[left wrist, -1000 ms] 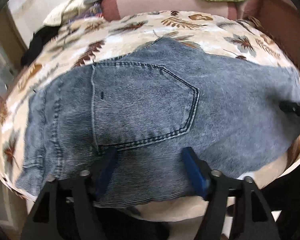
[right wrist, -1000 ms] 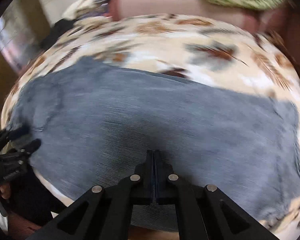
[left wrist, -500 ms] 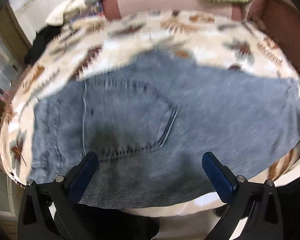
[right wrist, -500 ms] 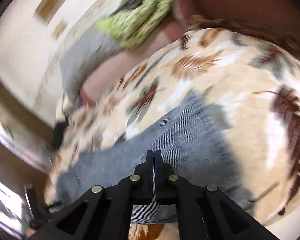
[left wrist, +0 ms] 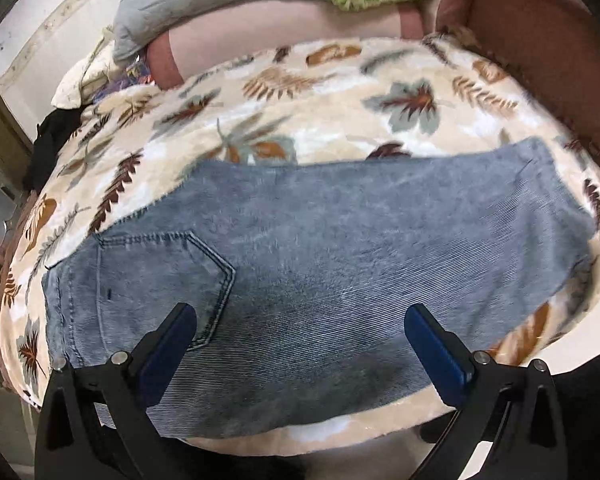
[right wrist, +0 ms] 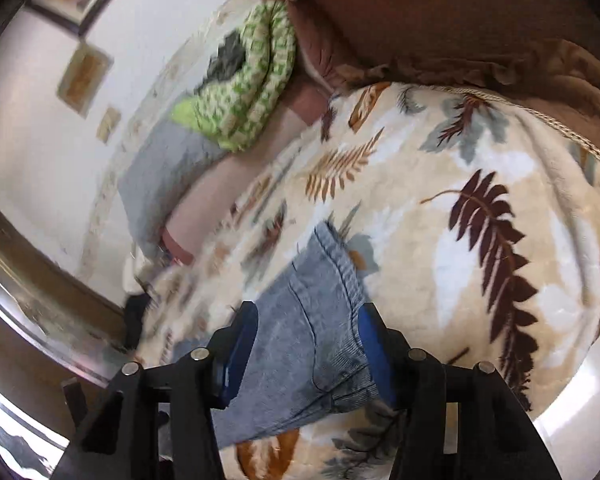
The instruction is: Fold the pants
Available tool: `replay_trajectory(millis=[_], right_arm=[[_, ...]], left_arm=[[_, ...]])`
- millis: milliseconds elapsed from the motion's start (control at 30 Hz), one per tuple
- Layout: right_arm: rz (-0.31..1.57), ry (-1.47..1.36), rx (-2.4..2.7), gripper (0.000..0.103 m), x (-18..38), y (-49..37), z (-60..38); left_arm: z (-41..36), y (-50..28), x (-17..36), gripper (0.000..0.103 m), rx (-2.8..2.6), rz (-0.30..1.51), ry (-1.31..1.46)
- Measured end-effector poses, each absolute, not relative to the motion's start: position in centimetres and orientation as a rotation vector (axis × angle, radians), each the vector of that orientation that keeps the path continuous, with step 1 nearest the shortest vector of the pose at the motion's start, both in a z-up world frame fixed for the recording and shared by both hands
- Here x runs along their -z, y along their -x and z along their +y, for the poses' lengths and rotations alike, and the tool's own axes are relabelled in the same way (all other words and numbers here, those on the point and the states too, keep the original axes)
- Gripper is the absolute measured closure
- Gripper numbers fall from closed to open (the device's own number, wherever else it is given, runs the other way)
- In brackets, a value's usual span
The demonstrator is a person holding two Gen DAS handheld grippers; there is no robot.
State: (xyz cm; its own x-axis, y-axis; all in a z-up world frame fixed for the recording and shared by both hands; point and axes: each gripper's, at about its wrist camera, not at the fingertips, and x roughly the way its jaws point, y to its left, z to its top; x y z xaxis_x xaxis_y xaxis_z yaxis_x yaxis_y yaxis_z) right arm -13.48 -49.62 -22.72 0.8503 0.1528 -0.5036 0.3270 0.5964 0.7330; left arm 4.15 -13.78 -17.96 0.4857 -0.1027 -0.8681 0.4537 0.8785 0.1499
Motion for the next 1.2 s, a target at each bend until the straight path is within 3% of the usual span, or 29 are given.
replay_trajectory(millis=[67,167,367,500,767,867,933,1000,1200], right_arm=[[0.580,-0.870,0.091,0.057,22.1,12.4,-48.4],[0.647,-0.785,0.102,0.059,22.4,10.7,-47.1],[0.866,-0.803,0.140,0.068,26.3,8.8,-46.9],[0.897,-0.821,0.138,0.077,27.0,9.8,-46.7],[0.897,-0.881,0.112,0.078,26.7,11.0,-47.2],[0.752,-0.992,0.056,0.074,25.4,13.3,-48.7],[0.691,-1.059,0.052,0.063,25.4,14.5,-49.8],[0.661,-1.142,0.048,0.058,26.0,15.5,-50.6],[0.686,-1.197,0.032,0.058,27.1,16.0,-50.7]], left_arm=[[-13.8,-4.2,18.9,0.000,0.332,1.020,-0.402],[-13.3,-4.6,20.5,0.000,0.307,1.059,-0.414],[-12.8,-4.6,22.4,0.000,0.293,1.102,-0.425],[-12.1,-4.3,22.7,0.000,0.293,1.117,-0.407],[-11.3,-4.0,22.8,0.000,0.309,1.127,-0.404],[-11.3,-3.8,22.3,0.000,0.303,1.110,-0.423],[-11.3,-3.5,21.7,0.000,0.310,1.100,-0.413],[-11.6,-3.3,20.8,0.000,0.334,1.085,-0.391],[-14.2,-3.0,17.5,0.000,0.411,1.003,-0.365]])
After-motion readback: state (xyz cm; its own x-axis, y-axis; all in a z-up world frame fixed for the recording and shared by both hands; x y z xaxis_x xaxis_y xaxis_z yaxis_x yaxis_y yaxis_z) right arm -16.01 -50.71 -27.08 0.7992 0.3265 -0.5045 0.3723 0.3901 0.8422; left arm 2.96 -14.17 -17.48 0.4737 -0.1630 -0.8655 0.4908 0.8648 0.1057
